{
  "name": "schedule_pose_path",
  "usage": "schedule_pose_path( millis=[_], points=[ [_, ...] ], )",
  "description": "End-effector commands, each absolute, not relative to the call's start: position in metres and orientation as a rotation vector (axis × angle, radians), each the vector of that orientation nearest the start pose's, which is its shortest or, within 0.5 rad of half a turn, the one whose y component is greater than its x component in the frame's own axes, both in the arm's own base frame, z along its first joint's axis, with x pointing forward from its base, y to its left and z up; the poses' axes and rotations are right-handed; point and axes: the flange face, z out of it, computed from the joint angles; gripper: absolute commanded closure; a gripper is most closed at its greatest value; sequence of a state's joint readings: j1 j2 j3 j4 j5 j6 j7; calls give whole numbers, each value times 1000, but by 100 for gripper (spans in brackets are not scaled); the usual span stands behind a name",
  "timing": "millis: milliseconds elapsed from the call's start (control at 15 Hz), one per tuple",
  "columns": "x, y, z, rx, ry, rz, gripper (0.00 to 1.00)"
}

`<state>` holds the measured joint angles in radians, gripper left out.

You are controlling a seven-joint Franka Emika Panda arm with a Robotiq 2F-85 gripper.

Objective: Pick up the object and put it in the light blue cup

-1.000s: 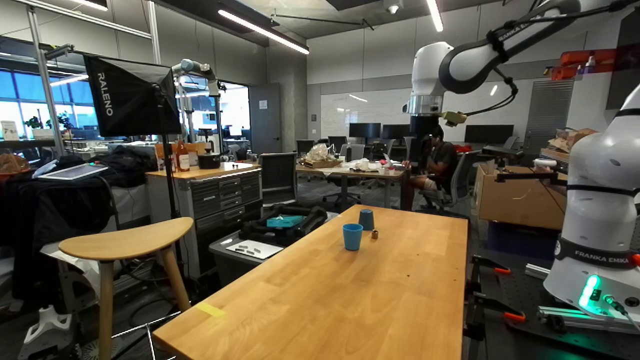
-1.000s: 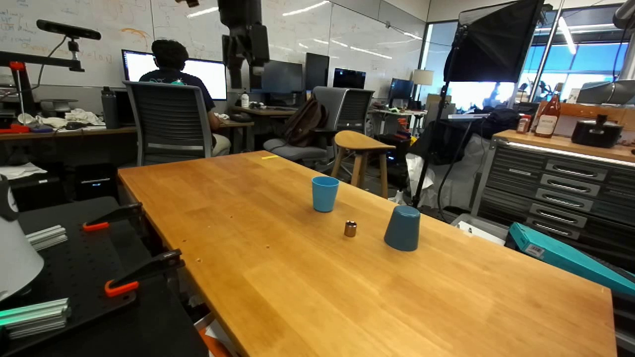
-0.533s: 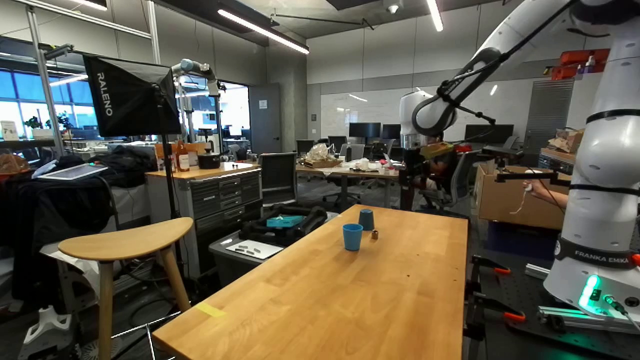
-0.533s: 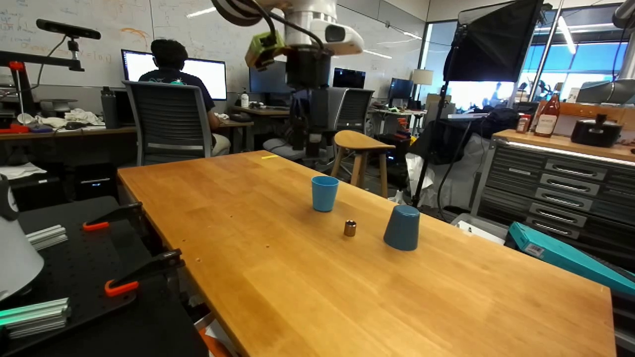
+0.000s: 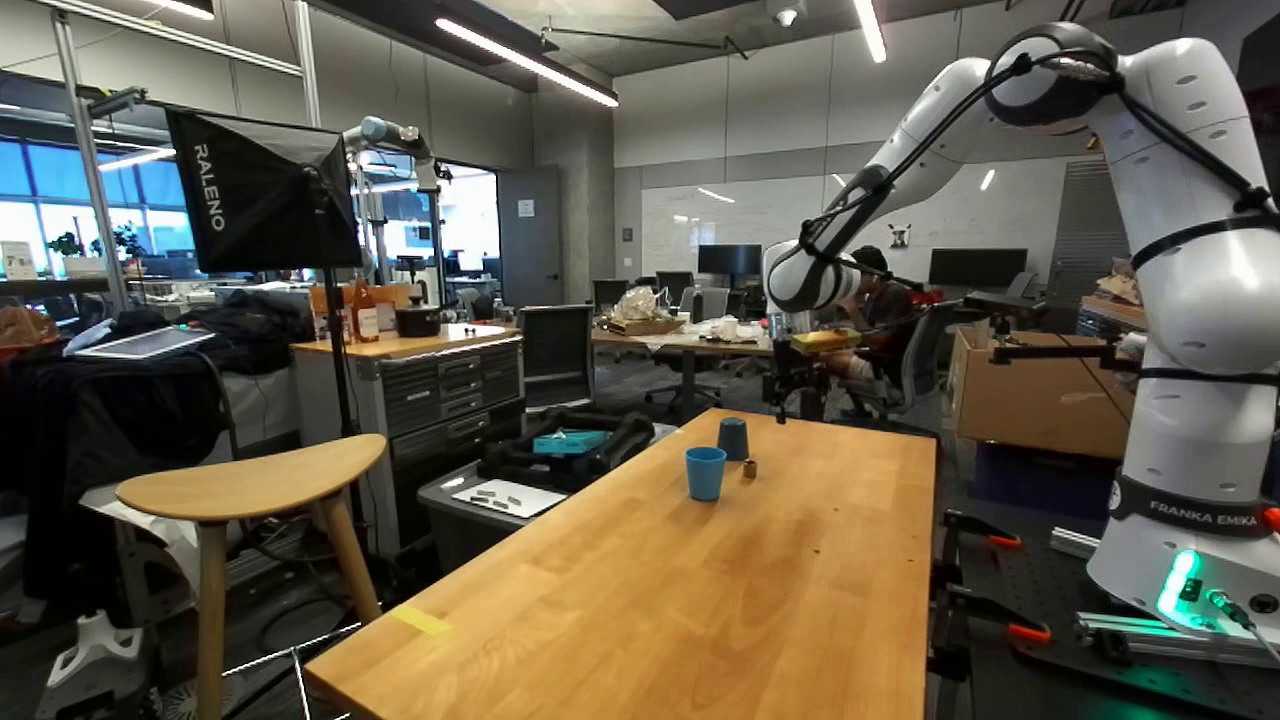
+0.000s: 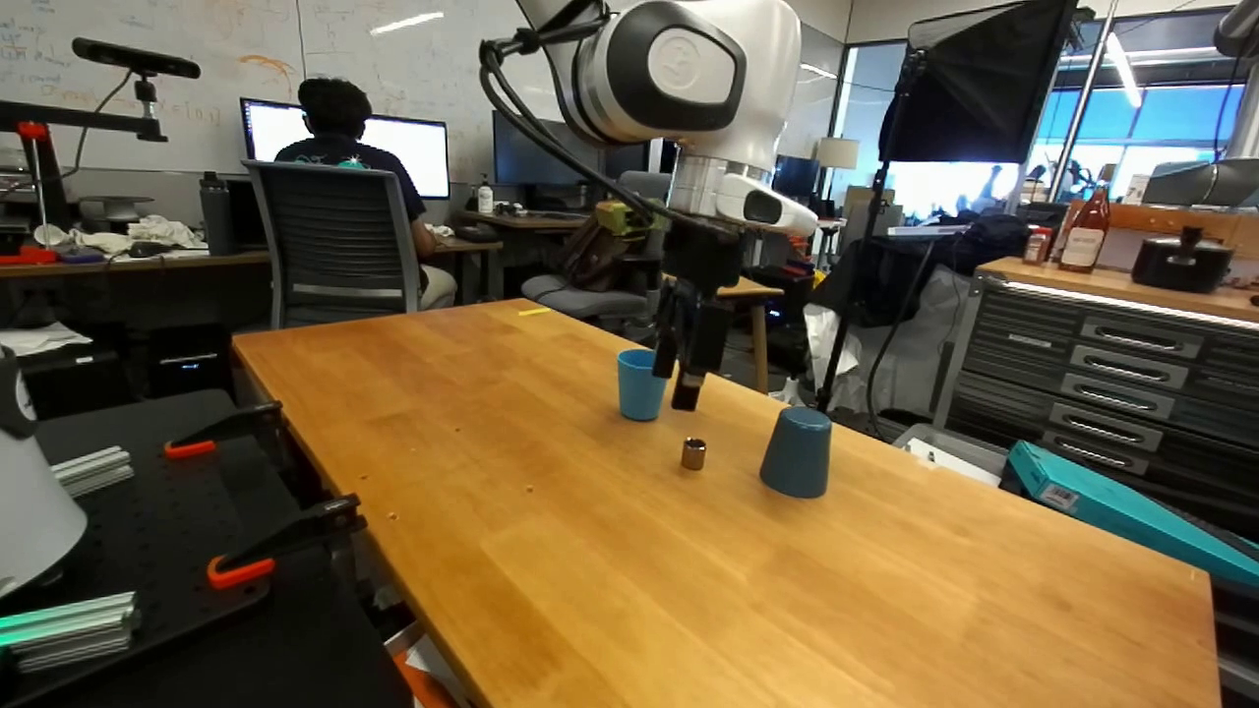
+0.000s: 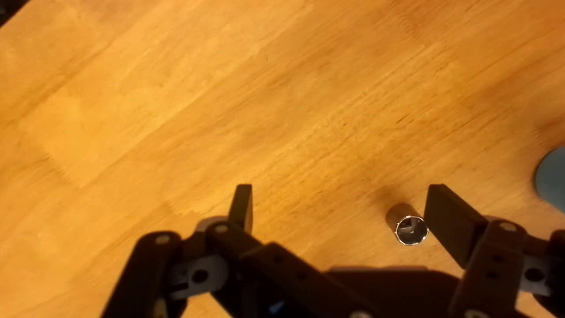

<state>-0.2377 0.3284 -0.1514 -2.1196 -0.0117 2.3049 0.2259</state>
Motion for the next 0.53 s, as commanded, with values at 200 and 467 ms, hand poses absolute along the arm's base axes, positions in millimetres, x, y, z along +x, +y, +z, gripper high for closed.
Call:
schedule_pose_path(
  millis=[200, 467],
  points=[
    [553, -203, 213, -2991, 1108, 169, 0],
    [584, -176, 185, -2909, 1190, 151, 0]
  ],
)
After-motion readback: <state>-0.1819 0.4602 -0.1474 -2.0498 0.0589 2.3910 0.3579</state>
